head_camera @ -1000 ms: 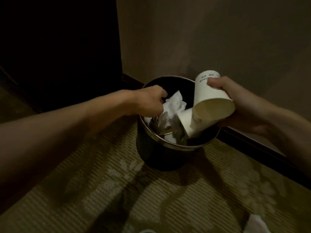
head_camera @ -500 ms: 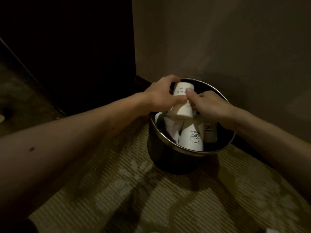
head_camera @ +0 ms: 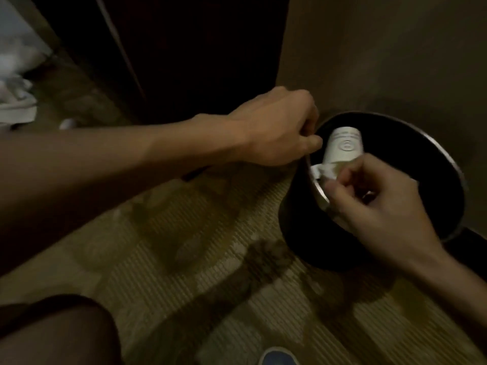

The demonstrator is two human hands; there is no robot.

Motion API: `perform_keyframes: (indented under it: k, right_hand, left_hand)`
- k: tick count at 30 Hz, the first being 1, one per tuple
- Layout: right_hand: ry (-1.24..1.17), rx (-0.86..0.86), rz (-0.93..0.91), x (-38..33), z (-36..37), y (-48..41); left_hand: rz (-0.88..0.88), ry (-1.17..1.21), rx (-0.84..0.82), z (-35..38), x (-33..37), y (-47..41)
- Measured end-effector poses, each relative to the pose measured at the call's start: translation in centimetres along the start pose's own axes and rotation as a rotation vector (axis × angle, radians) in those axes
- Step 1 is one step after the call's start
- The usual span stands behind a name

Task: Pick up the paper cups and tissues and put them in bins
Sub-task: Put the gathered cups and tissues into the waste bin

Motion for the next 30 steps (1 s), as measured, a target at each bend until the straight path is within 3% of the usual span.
perform_keyframes:
  k: [4, 8, 14, 16, 22, 30]
  right_hand:
    - [-0.134, -0.187, -0.061, -3.8, 8.1, 2.0]
    - [-0.122, -0.358, -0.092, -8.0, 17.1, 1.4]
    - [-0.055, -0.628, -0.171, -14.9, 31.3, -0.1]
    - [0.023, -0.701, -0.184, -17.1, 35.5, -0.9]
    - [0.087, -0.871, 0.109, -22.1, 44.8, -4.0]
    - [0.058, -0.846, 0.310, -21.9, 54.4, -13.6]
  left_hand:
    - [0.064, -0.130, -0.061, -2.6, -4.0, 7.6]
    - [-0.010, -0.272, -0.099, -3.5, -11.8, 16.7]
    - [-0.312, -0.232, -0.013, -3.0, -25.7, 29.0]
    - [-0.451, -0.119, 0.013, -2.2, -30.0, 32.2]
    - [-0.797, 0.359, 0.193, -1.2, -40.8, 38.6]
    - [-1.171, 0.388, 0.246, 3.1, -53.7, 35.4]
Point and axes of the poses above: each hand's wrist, its own y-axis away from the middle knuckle, its own z-axis out of the palm, x = y × z, the point moved 4 cm from there along -y, towards the middle knuckle, and after that the axes turned 4 degrees about -y, right-handed, at the moved point
